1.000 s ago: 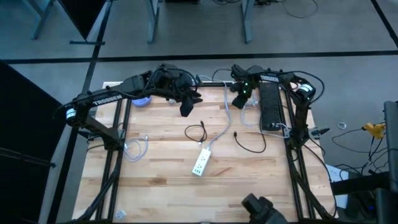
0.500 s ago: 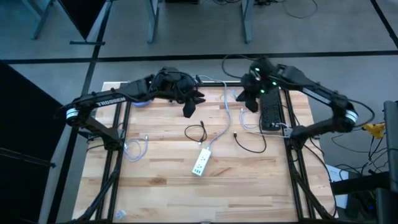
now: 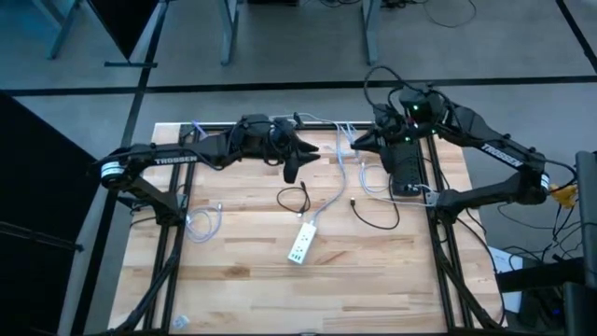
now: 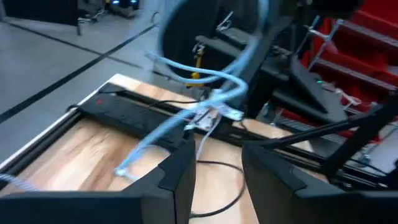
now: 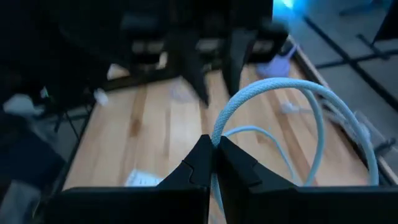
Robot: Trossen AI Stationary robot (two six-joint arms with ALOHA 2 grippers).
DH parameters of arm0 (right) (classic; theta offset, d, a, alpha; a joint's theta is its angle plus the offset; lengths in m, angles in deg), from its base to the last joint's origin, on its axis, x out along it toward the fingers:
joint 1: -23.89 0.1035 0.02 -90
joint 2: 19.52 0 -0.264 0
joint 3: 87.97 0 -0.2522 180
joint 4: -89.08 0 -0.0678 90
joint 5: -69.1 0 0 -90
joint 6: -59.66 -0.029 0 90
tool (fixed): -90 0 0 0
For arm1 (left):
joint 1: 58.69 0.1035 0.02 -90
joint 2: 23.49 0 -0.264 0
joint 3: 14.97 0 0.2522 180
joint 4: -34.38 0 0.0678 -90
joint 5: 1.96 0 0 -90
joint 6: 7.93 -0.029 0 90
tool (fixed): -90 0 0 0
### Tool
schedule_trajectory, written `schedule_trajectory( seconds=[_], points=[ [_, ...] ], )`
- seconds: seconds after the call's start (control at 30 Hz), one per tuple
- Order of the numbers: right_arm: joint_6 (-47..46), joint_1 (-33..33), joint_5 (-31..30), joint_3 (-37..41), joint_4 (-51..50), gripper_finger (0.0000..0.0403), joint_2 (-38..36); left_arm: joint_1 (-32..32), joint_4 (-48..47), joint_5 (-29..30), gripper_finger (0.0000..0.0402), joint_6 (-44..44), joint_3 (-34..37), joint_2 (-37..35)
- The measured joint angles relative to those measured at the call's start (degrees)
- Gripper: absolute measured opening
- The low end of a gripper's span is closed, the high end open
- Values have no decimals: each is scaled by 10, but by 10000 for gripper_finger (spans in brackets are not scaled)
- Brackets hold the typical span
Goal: Insert USB
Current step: Insert the blue charger cable into the white outlet extension
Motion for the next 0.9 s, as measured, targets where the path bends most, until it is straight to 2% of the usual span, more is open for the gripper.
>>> schedule_trajectory(
  seconds=[0.2, 0.37, 0.53, 0.9],
  points=[
    [-97, 0, -38, 0, 77, 0, 22, -38, 40, 19, 131, 0, -3, 15],
    [-164, 2, -48, 0, 118, 0, 43, -51, 63, 126, 129, -9, -4, 33],
    [-162, 14, -70, 0, 151, 0, 61, -51, 70, 179, 125, -13, -4, 51],
    [-153, 31, -93, 0, 185, 0, 86, -51, 104, 188, 190, -9, -4, 82]
  ],
)
